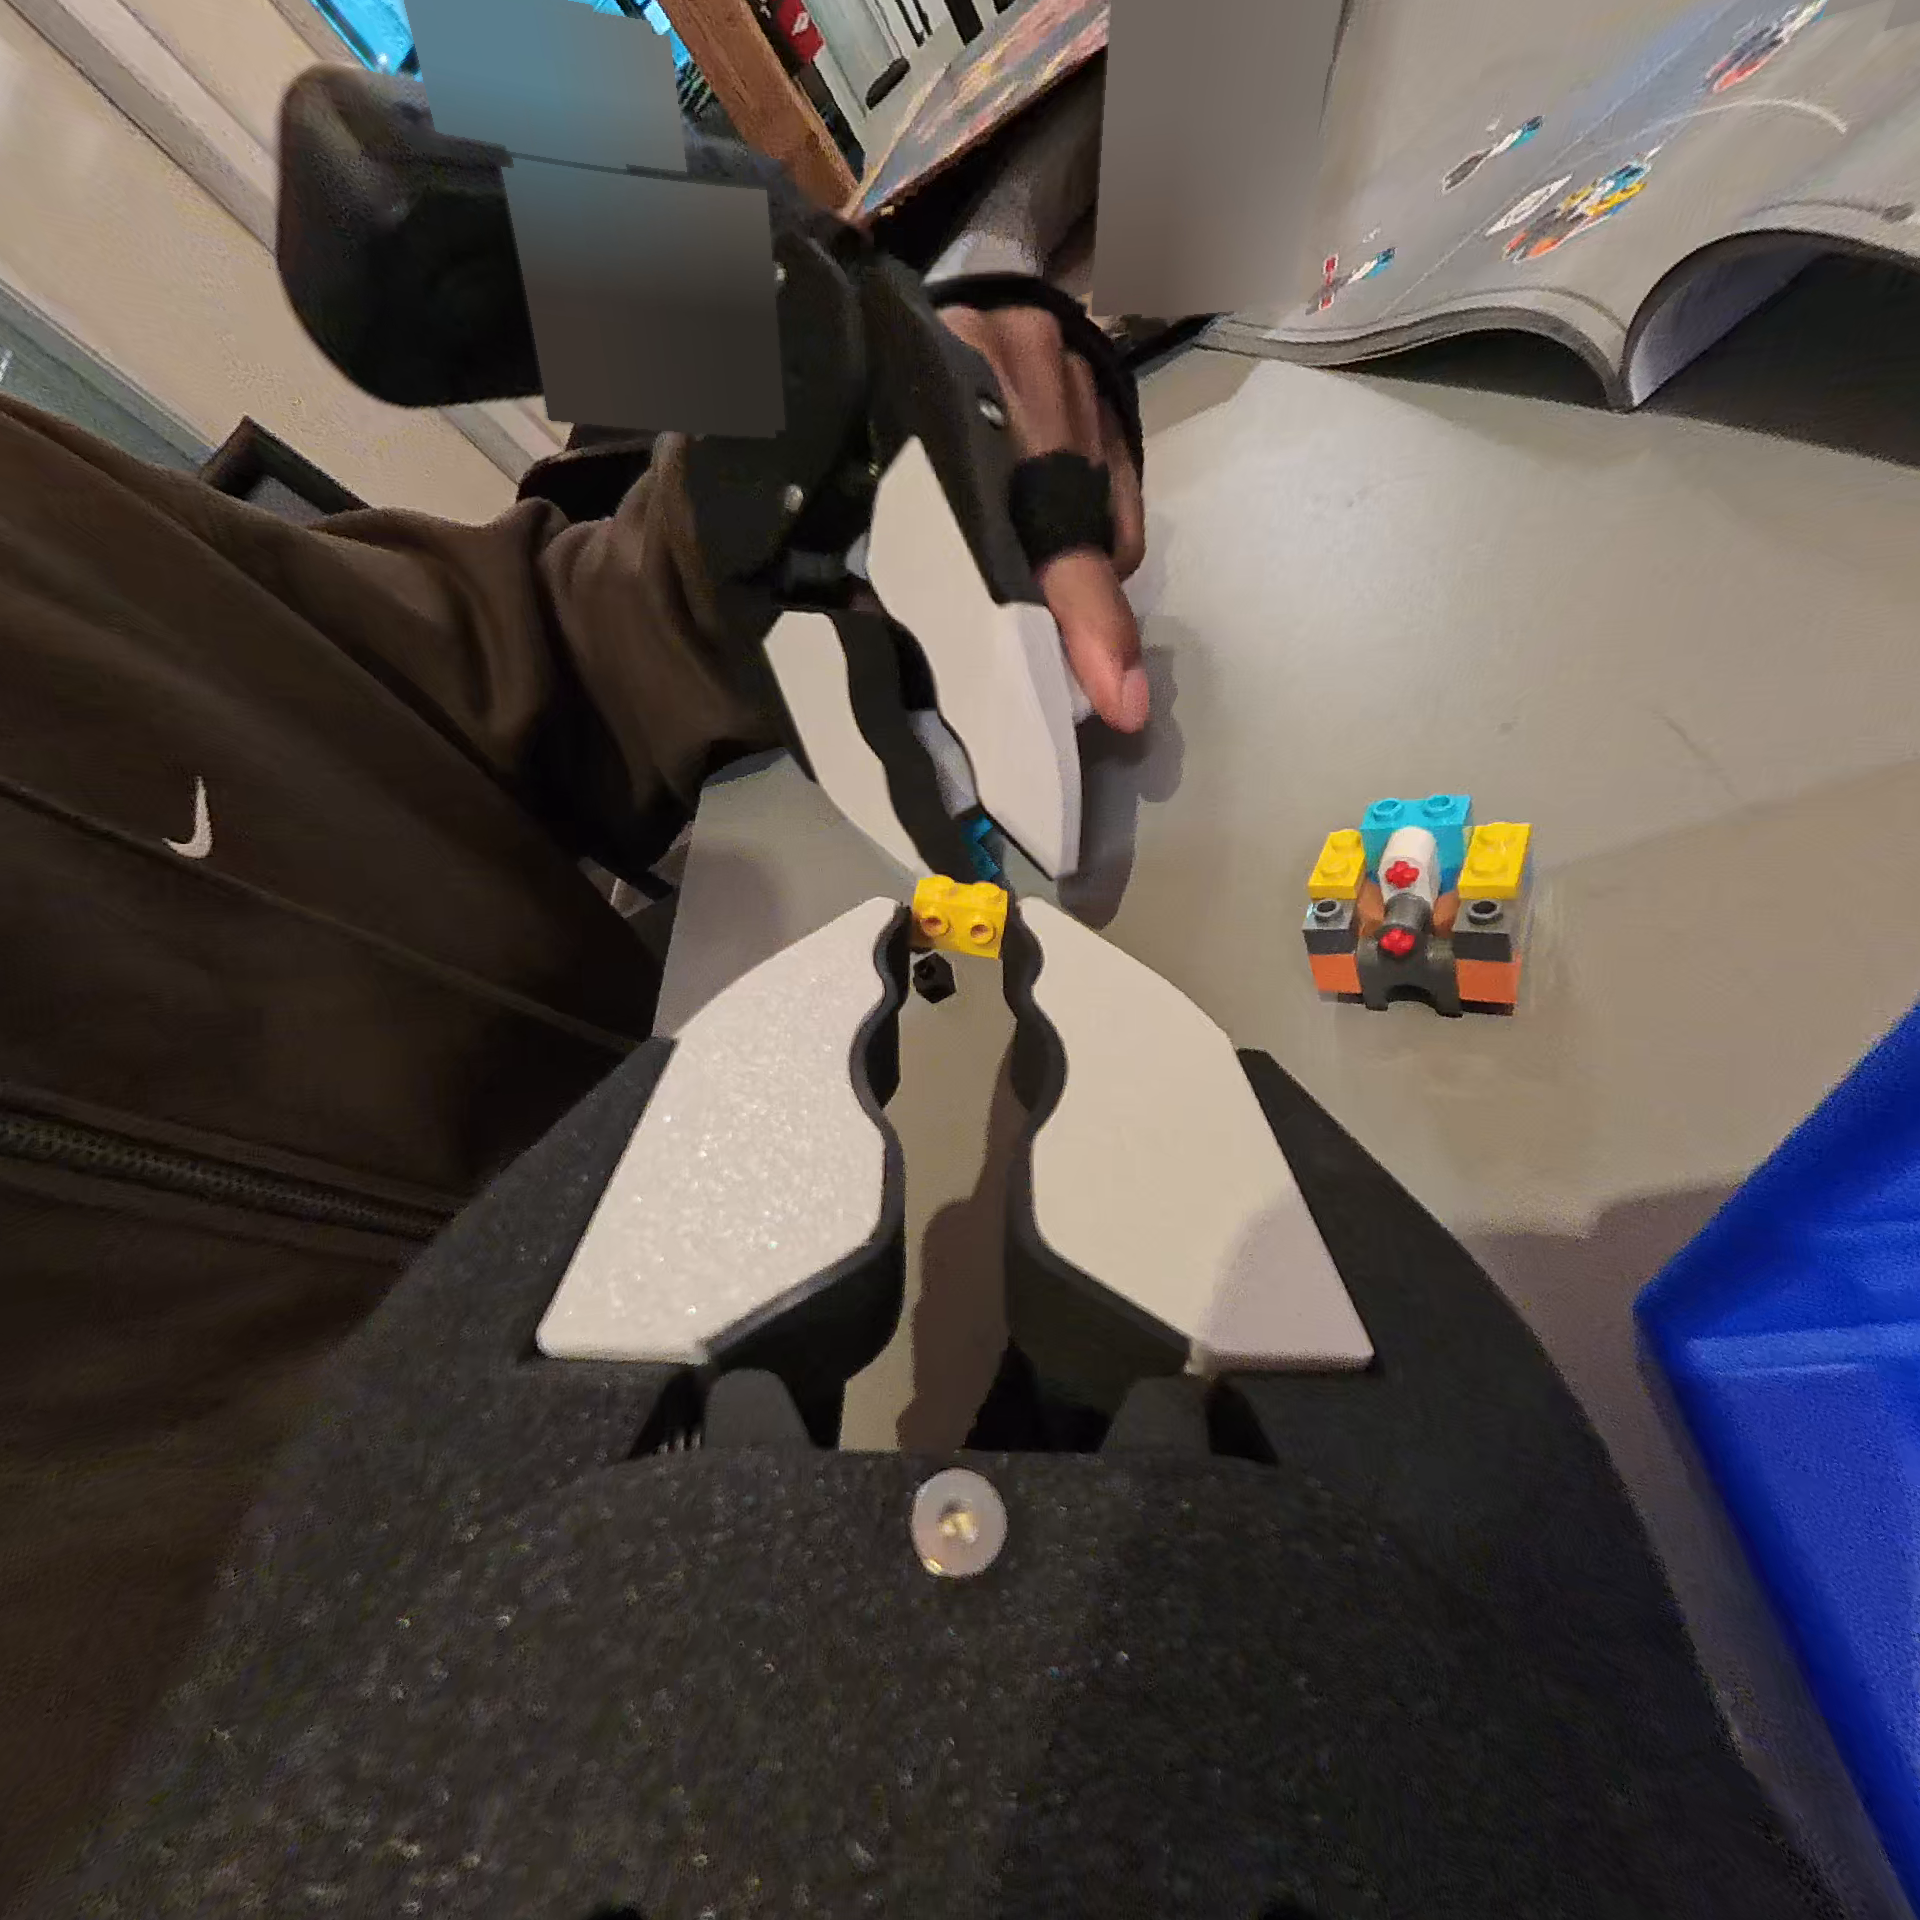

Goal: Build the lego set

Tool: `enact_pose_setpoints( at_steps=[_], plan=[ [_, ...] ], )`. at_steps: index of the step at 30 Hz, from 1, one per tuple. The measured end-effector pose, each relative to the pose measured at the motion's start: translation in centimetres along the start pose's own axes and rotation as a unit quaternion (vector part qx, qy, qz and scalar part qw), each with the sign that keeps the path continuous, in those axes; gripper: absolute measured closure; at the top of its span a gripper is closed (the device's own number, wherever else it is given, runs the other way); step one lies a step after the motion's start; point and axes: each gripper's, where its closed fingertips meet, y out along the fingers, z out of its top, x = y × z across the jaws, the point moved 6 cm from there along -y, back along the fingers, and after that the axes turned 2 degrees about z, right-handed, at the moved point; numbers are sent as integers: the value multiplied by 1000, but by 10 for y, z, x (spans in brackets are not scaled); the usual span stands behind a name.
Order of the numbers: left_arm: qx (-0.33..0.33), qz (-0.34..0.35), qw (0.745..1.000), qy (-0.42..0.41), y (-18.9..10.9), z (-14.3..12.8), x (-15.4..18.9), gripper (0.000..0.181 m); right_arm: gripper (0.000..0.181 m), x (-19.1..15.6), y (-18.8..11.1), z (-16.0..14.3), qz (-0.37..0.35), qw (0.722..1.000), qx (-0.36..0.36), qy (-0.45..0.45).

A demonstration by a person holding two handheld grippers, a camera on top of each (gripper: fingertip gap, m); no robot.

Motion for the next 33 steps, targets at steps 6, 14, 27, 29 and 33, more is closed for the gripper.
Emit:
enact_pose_setpoints(
  at_steps=[6, 14, 27, 29, 33],
  plan=[
    [-58, -35, 998, -3, 13, -4, 1, 158, 164, -4, 2, -1, 1, 1000, -8, -19],
    [-71, -79, 994, -2, 21, -1, 2, 173, 164, -3, -2, -1, -5, 999, -8, -35],
    [-31, -176, 979, 92, 33, 8, 0, 173, 164, -10, -4, -6, 13, 994, -26, -110],
    [-33, -187, 976, 107, 34, 10, 1, 173, 164, -12, -3, -7, 16, 992, -32, -119],
    [-35, -168, 979, 113, 36, 11, -2, 168, 164, -13, -3, -7, 20, 992, -34, -123]
  ],
)
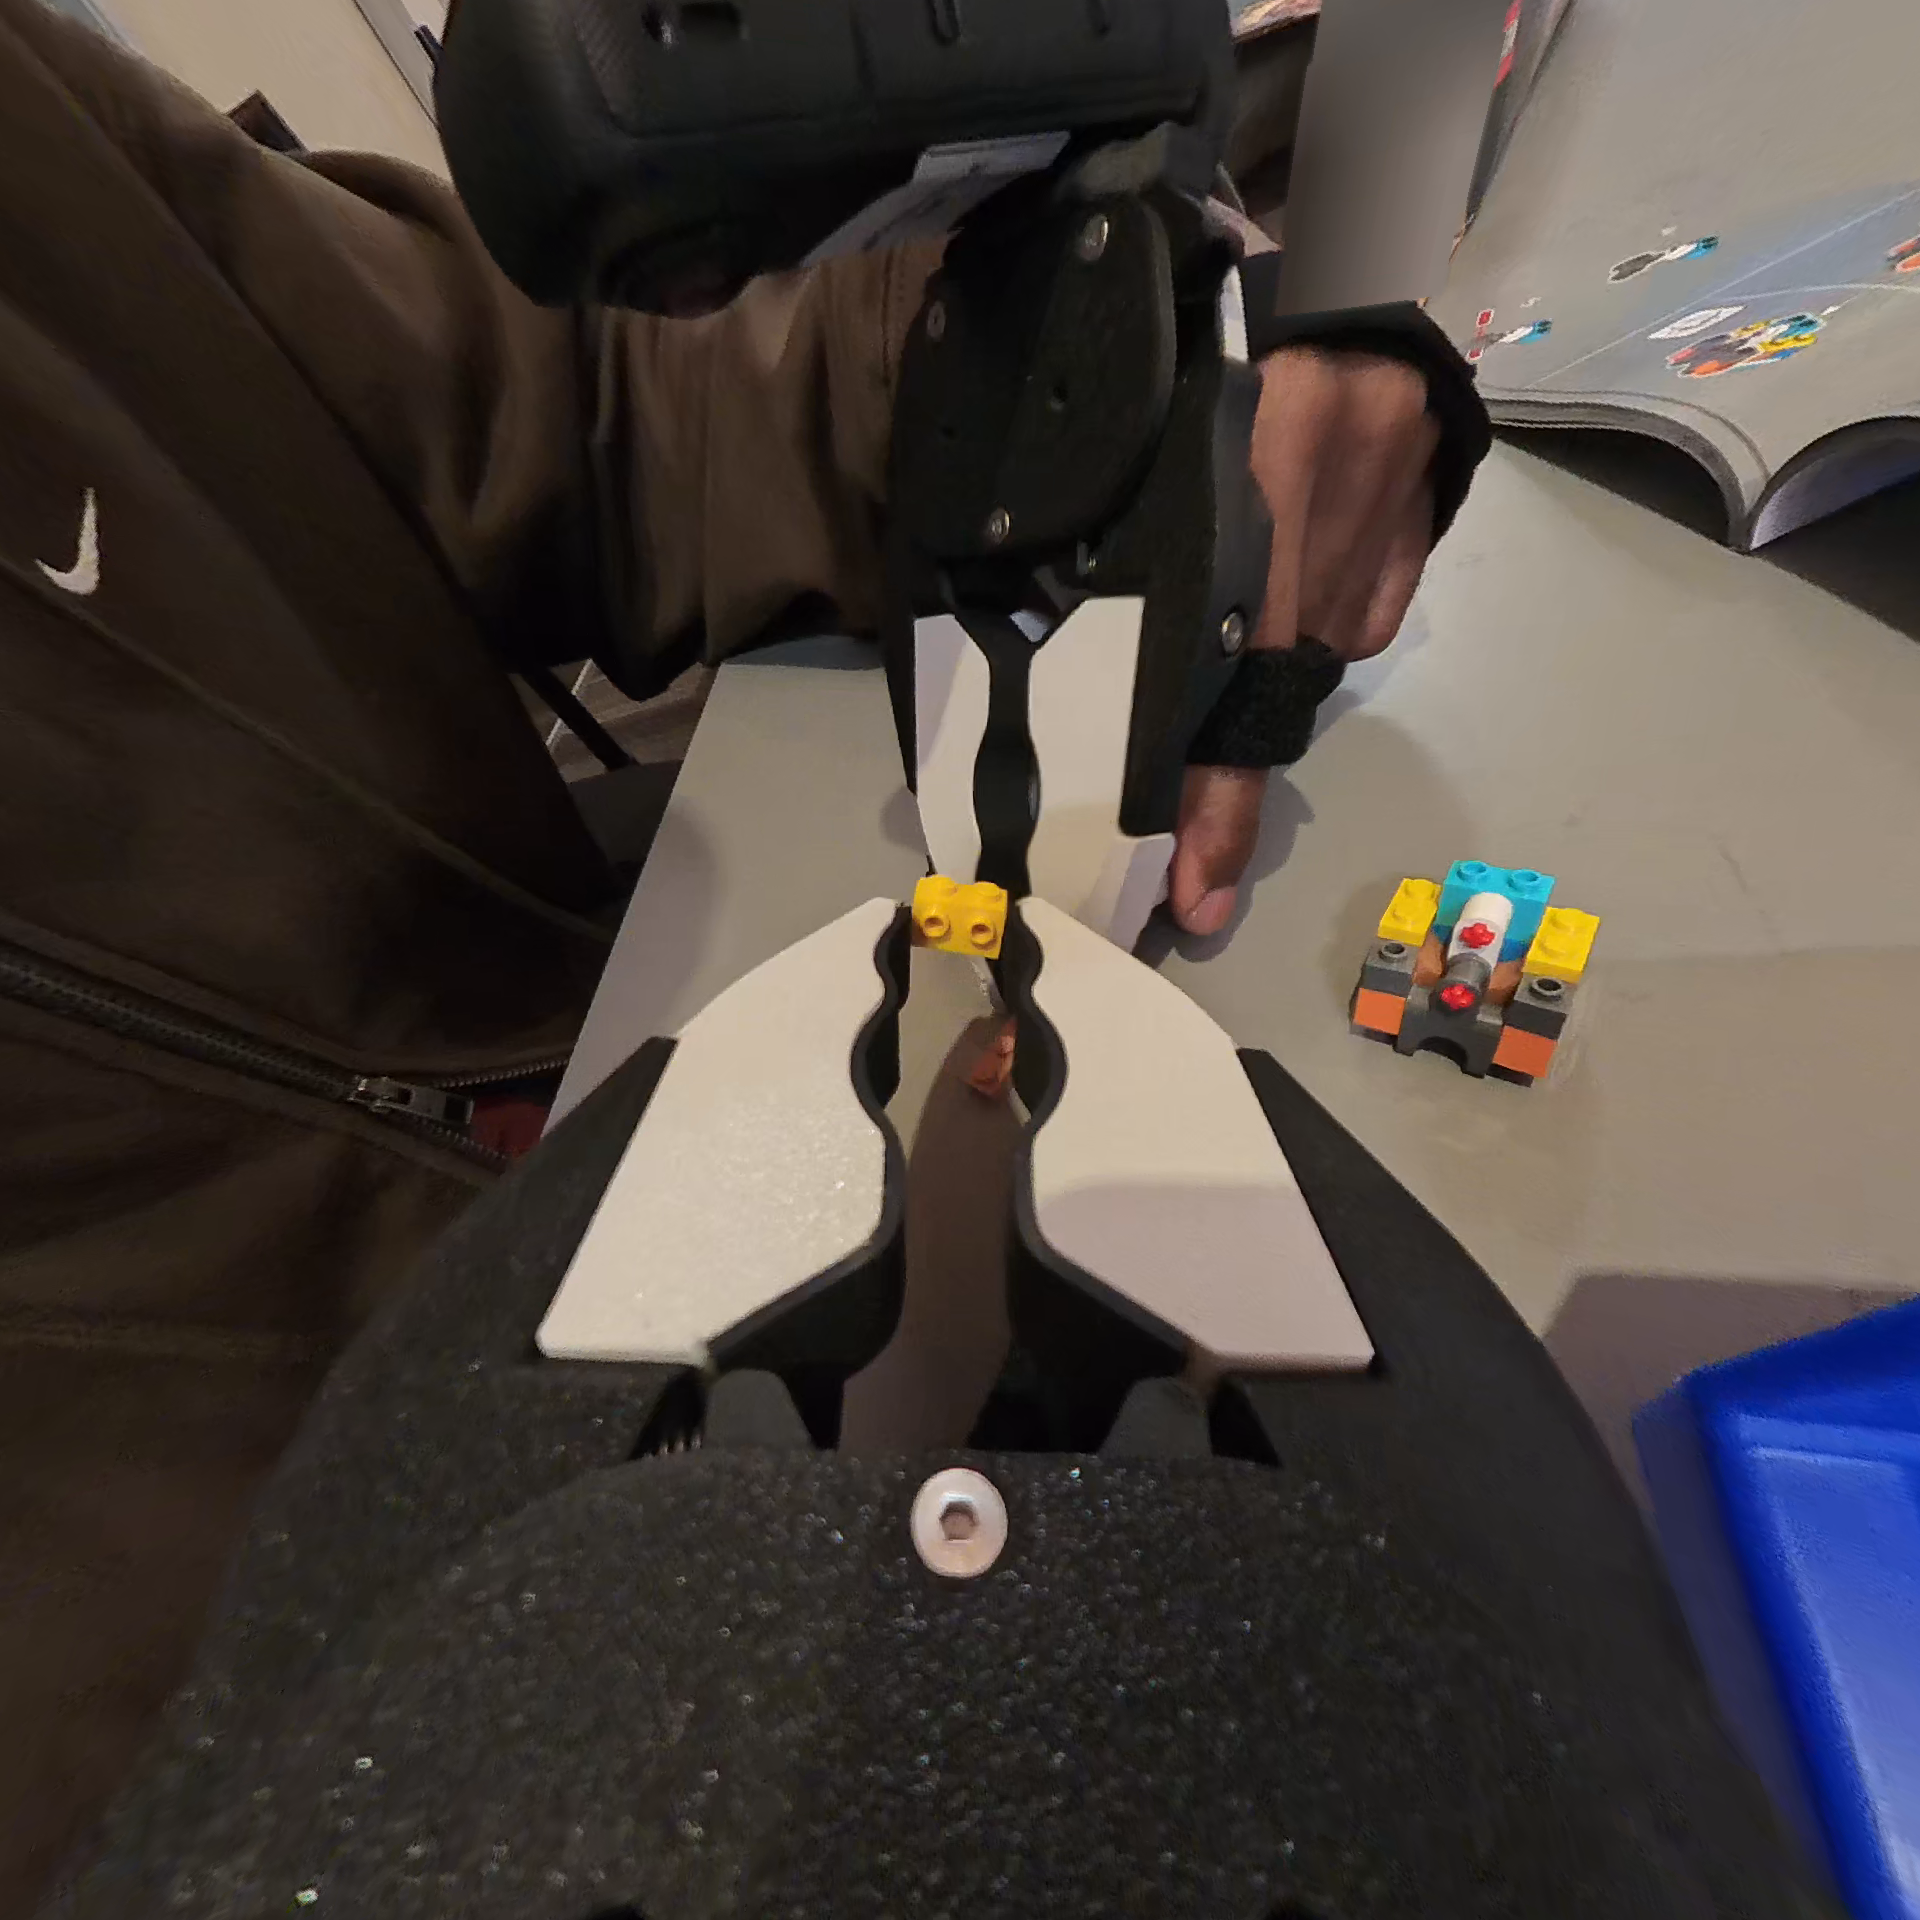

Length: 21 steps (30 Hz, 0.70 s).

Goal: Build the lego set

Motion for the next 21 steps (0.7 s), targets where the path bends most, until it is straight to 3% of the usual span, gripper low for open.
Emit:
enact_pose_setpoints(
  at_steps=[5, 11, 17, 21],
  plan=[
    [48, 43, 998, -26, -18, 4, 1, 154, 164, 1, -3, 2, 8, 1000, 14, 8],
    [106, 208, 972, -30, -41, 18, -6, 154, 164, 0, -8, 9, 37, 997, 60, 18],
    [78, 284, 955, 47, -36, 32, -5, 155, 164, -6, -11, 12, 85, 992, 91, 26],
    [118, 296, 944, 87, -44, 41, -1, 155, 164, -10, -10, 11, 107, 990, 85, 21]
  ],
)
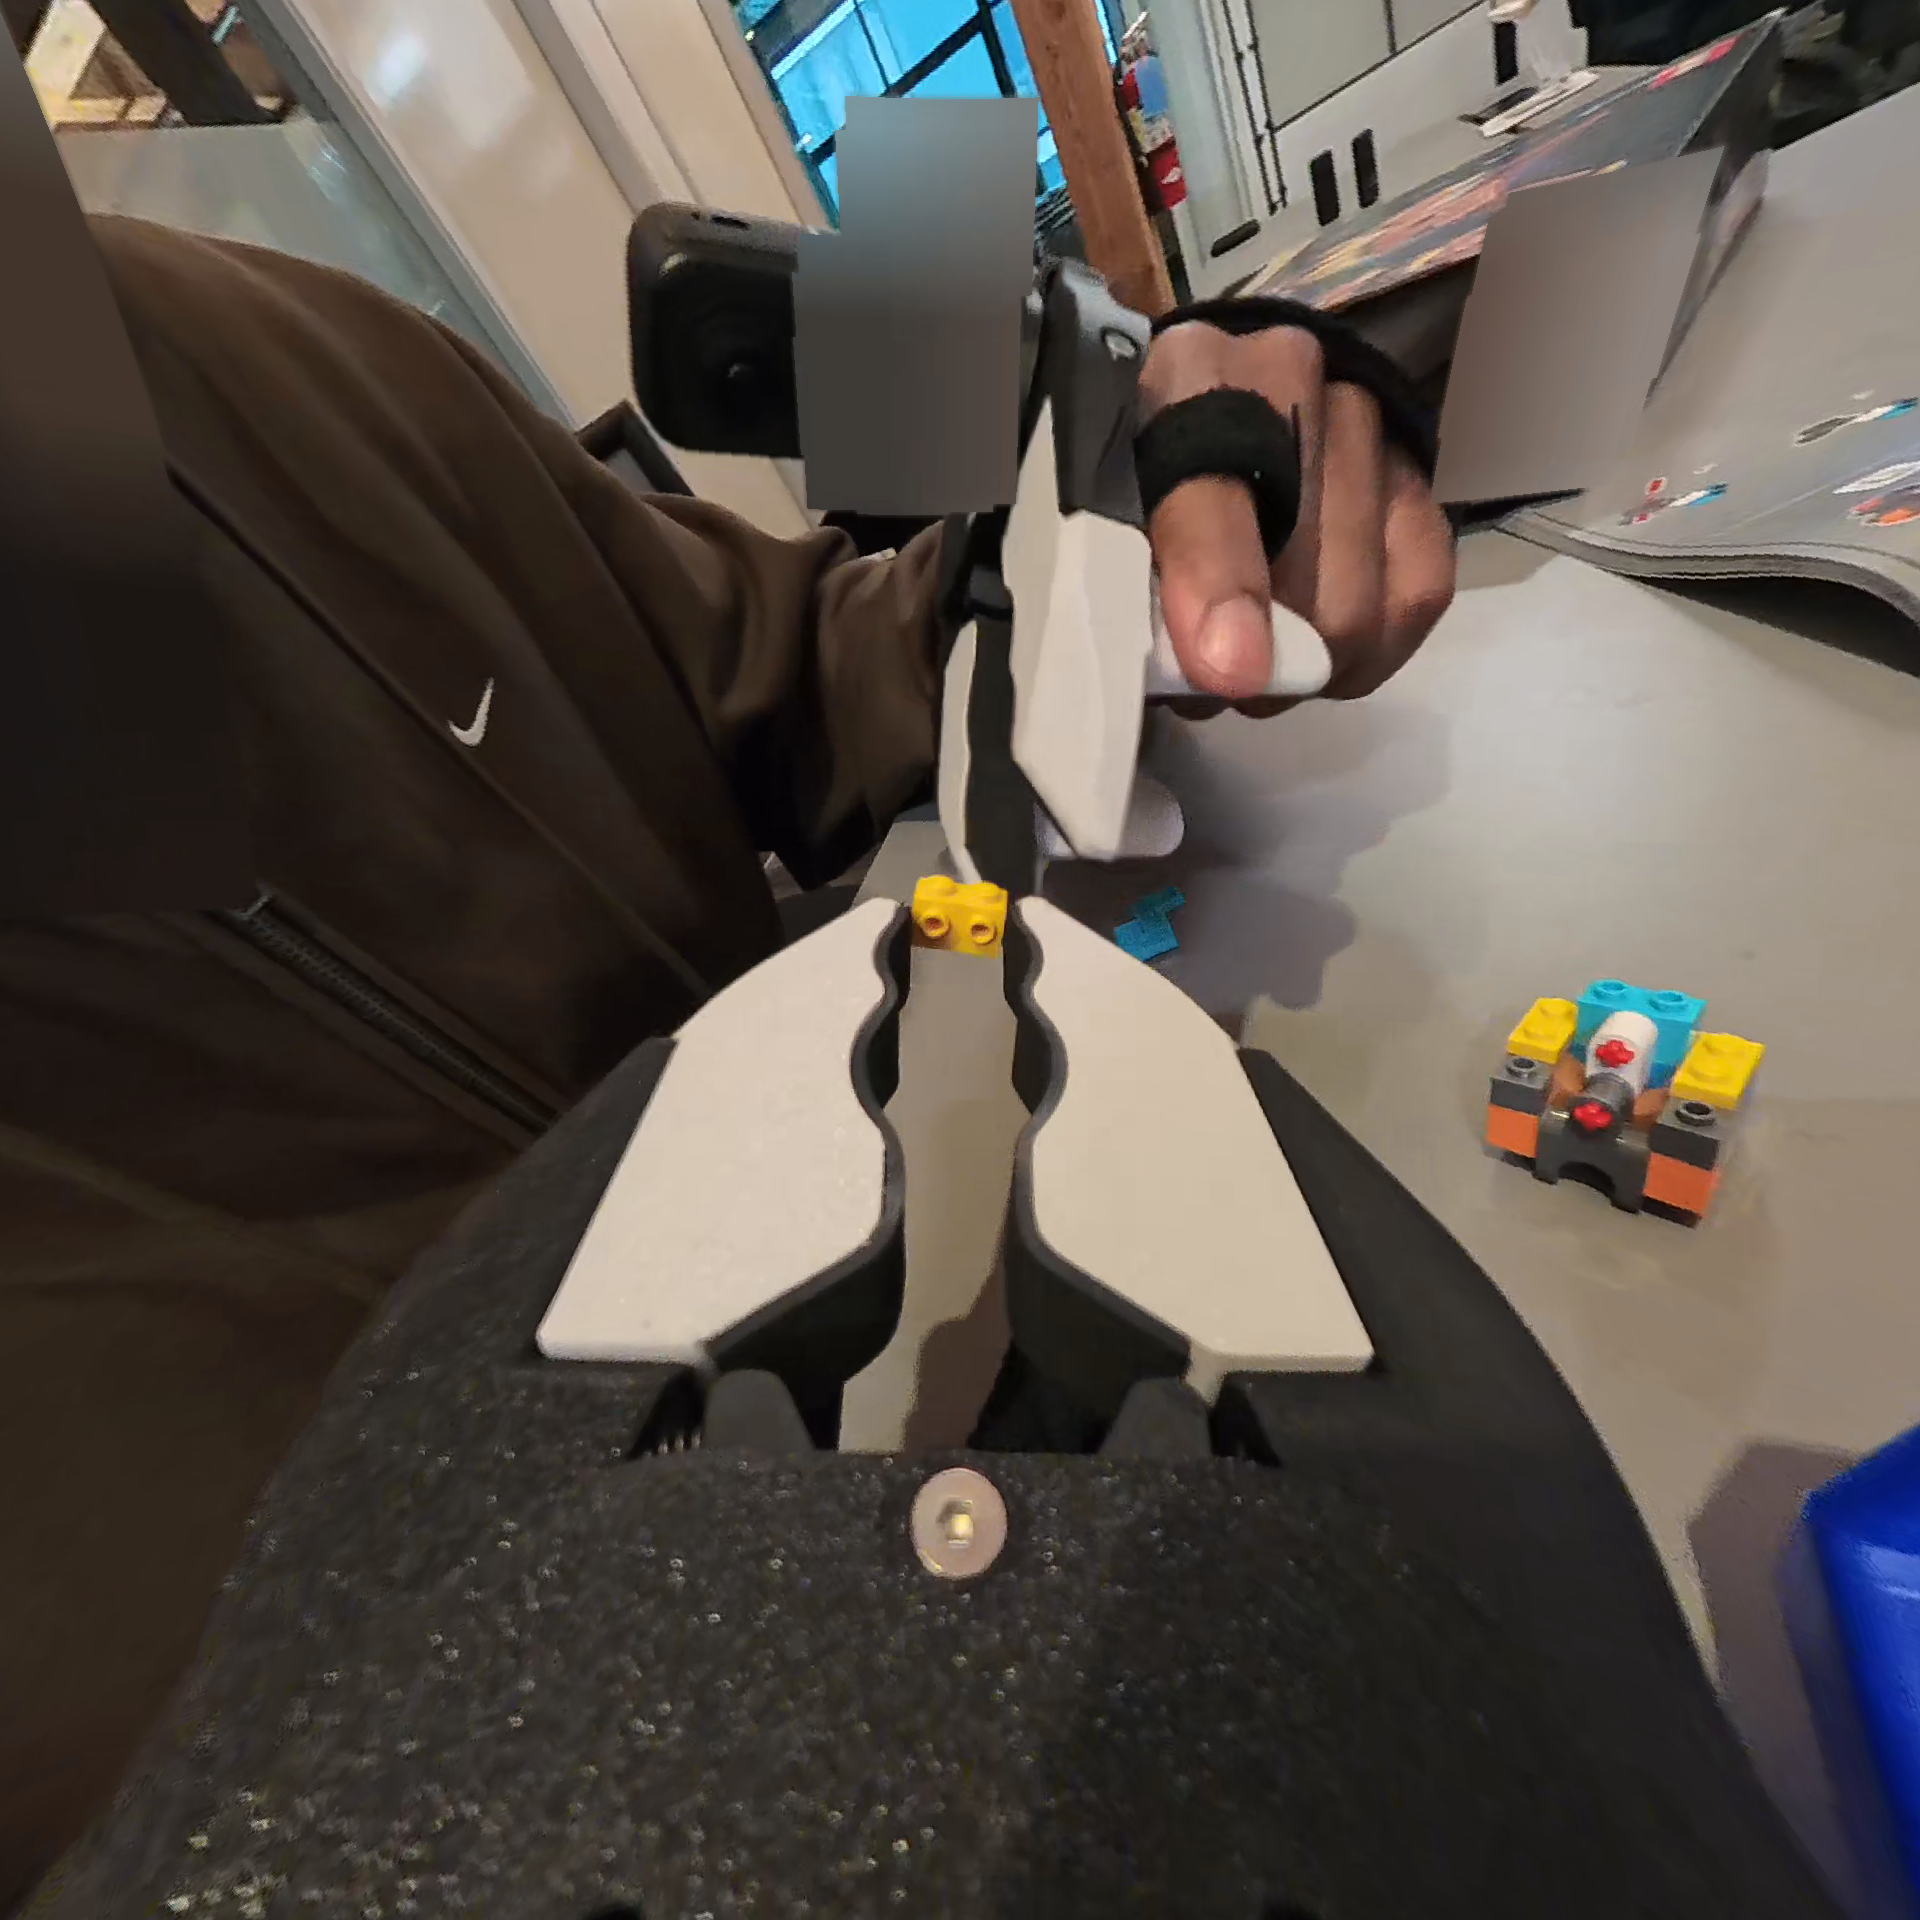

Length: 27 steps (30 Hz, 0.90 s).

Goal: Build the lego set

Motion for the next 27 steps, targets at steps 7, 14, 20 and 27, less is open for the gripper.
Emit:
enact_pose_setpoints(
  at_steps=[7, 14, 20, 27],
  plan=[
    [15, -21, 999, 47, 2, 11, 9, 158, 164, -3, 3, -1, 16, 1000, -7, -4],
    [-5, -5, 997, 82, 5, 11, 9, 168, 164, -1, 3, -1, 11, 1000, -7, 3],
    [-114, -11, 987, 110, 9, -3, 10, 168, 150, 9, -1, -3, -53, 998, -34, 19],
    [-180, -19, 971, 157, 14, -7, 14, 168, 152, 14, 7, -6, -134, 988, -69, 36]
  ],
)
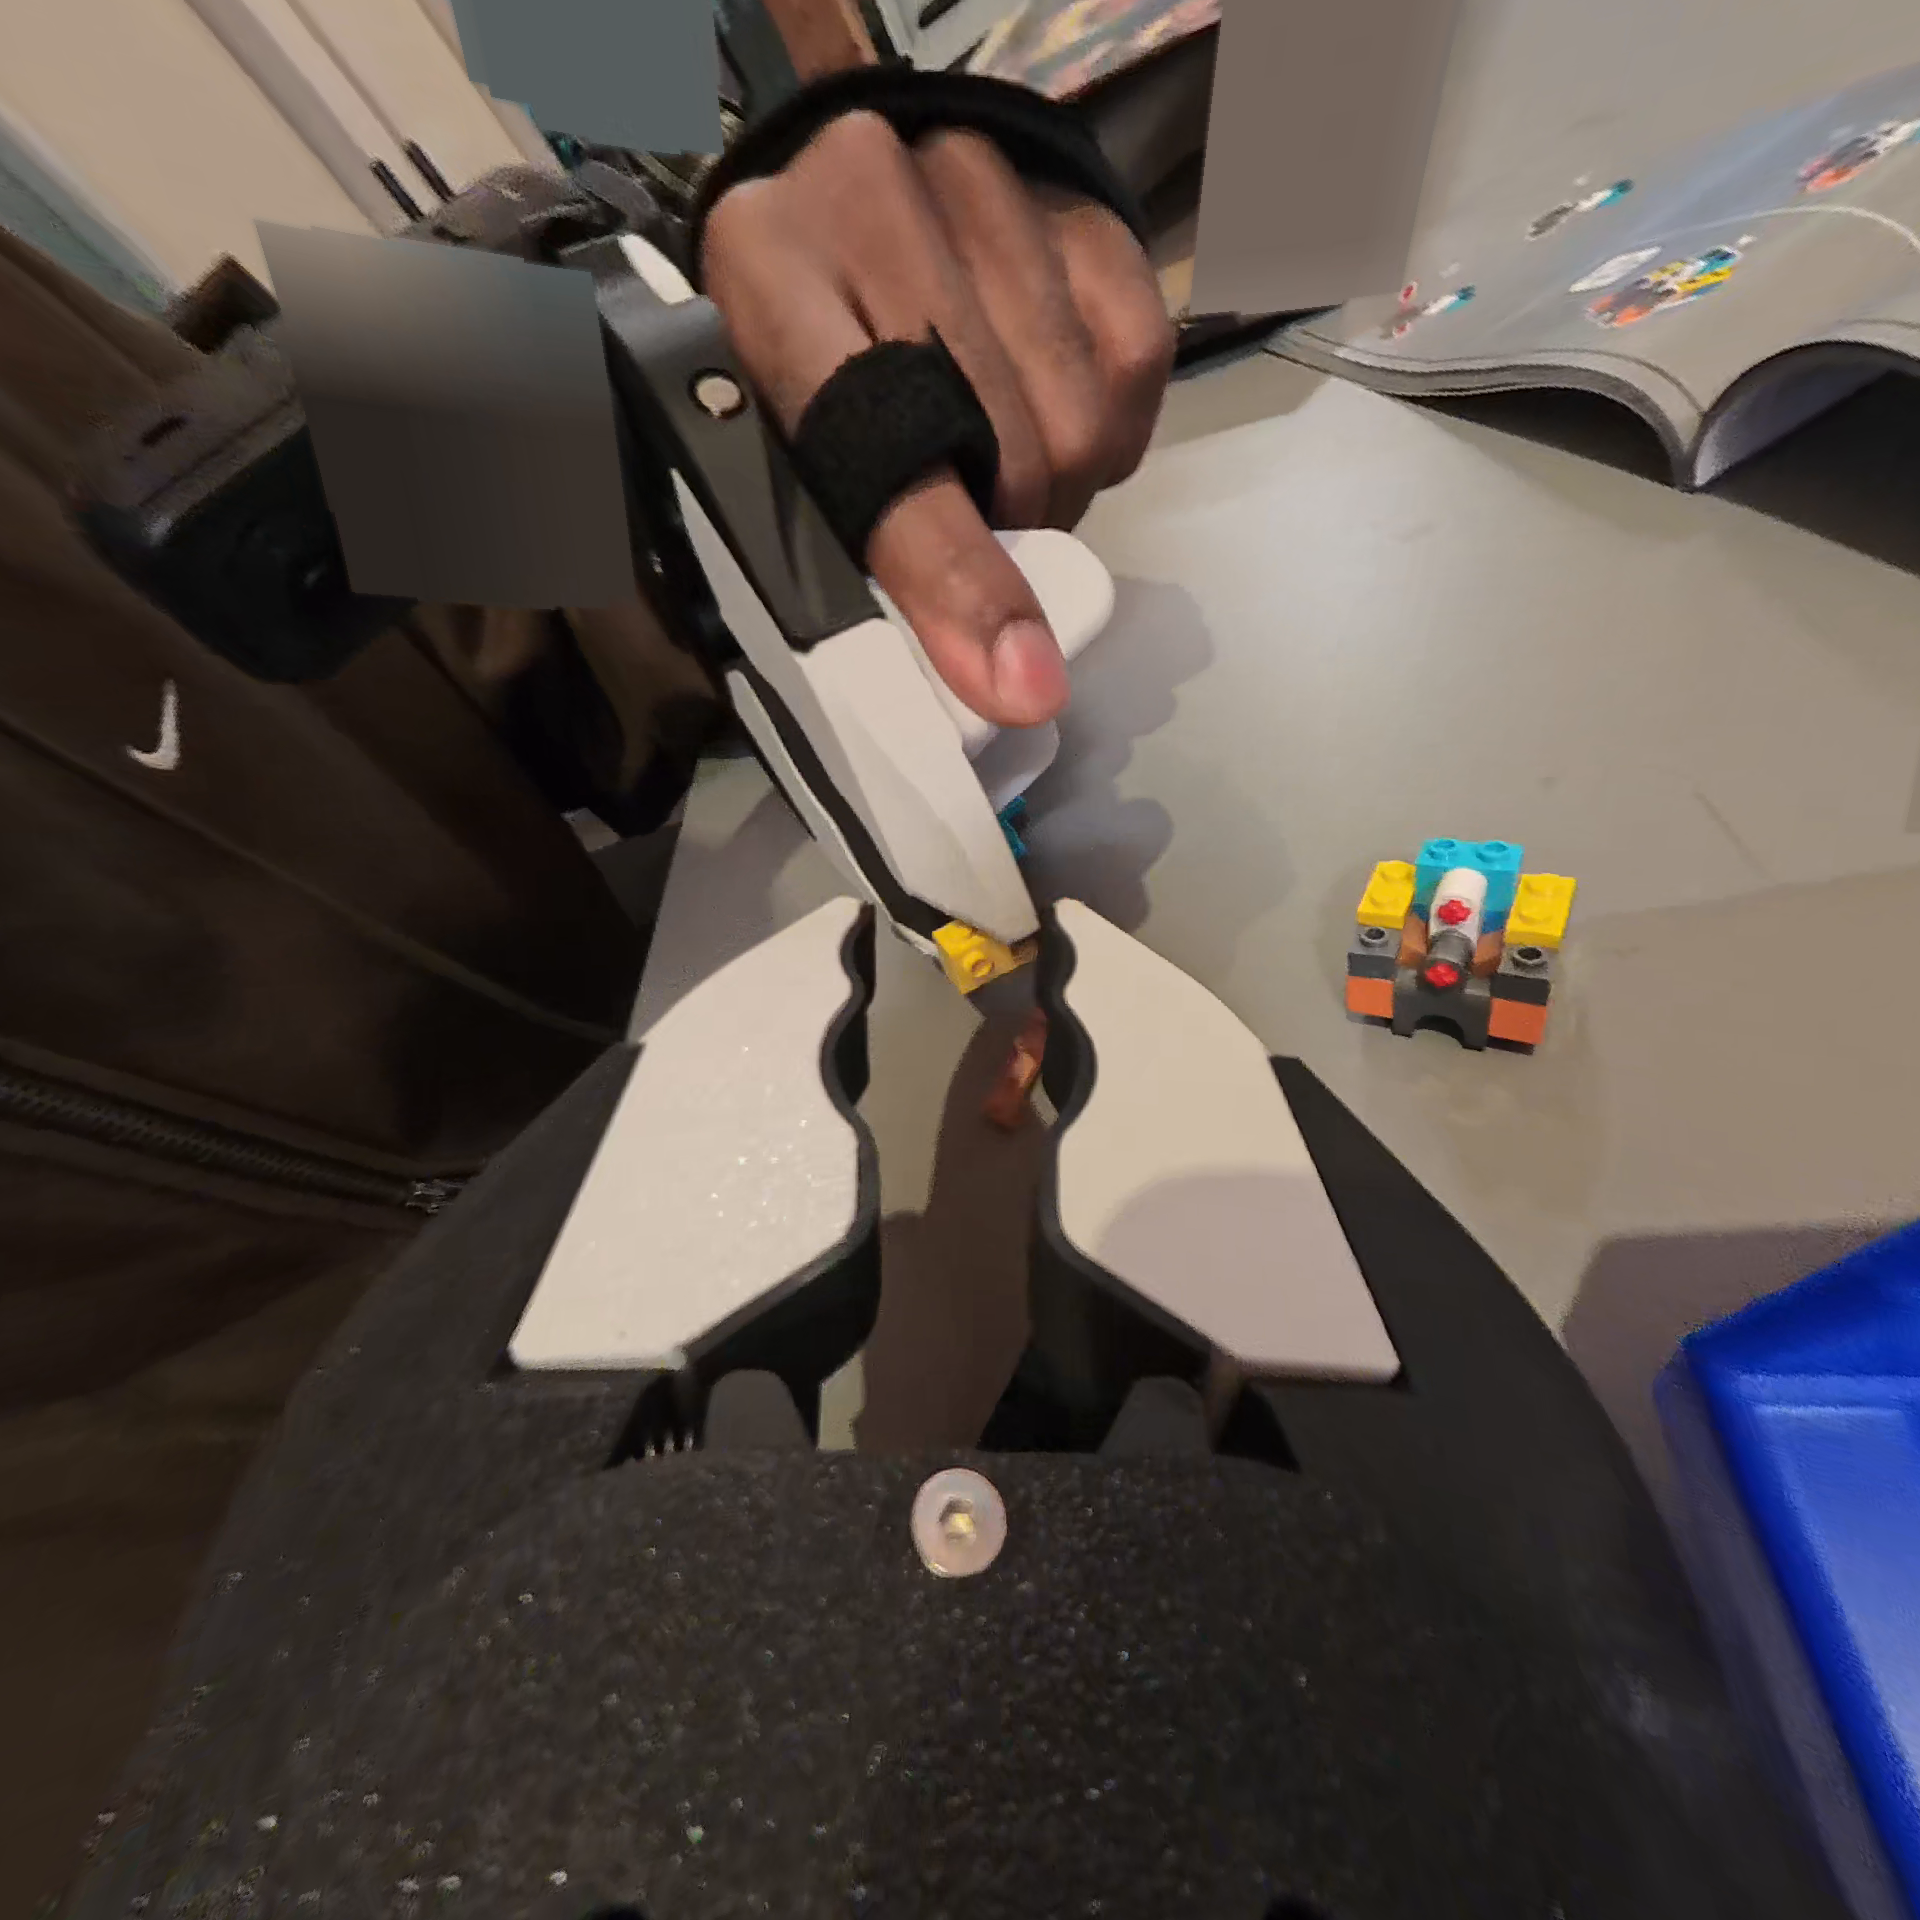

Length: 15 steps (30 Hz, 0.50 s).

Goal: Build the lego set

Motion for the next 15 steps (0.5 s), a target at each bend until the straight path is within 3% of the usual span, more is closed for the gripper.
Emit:
enact_pose_setpoints(
  at_steps=[7, 11, 15],
  plan=[
    [4, 1, 1000, 4, 1, 3, 1, 168, 162, 1, 0, -4, -12, 1000, -17, -3],
    [33, -19, 998, -59, -4, -2, 0, 162, 163, 4, -2, -7, -10, 999, -28, -13],
    [59, -112, 977, -170, -8, -20, 8, 160, 163, 5, -3, -9, -4, 998, -42, -36]
  ],
)
